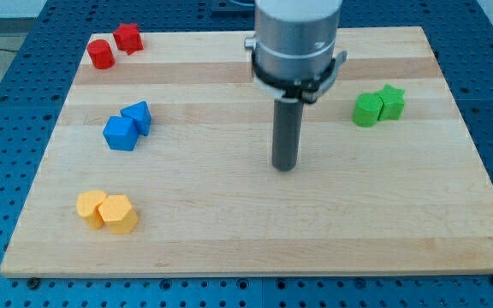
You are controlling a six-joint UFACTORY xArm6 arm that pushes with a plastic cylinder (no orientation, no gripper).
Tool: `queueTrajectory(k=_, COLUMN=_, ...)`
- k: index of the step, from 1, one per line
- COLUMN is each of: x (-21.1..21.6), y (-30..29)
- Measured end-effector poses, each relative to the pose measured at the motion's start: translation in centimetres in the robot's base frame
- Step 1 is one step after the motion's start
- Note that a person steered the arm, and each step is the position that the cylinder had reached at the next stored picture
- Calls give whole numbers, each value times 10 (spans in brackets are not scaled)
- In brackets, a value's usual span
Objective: Separate the yellow blocks from each other
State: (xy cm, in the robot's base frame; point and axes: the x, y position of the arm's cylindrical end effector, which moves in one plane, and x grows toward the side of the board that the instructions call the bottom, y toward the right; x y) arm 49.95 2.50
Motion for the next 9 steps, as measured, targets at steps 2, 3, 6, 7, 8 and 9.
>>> queueTrajectory(k=2, x=96, y=-73)
queueTrajectory(k=3, x=119, y=-101)
queueTrajectory(k=6, x=119, y=-168)
queueTrajectory(k=7, x=103, y=-281)
queueTrajectory(k=8, x=73, y=-284)
queueTrajectory(k=9, x=45, y=-213)
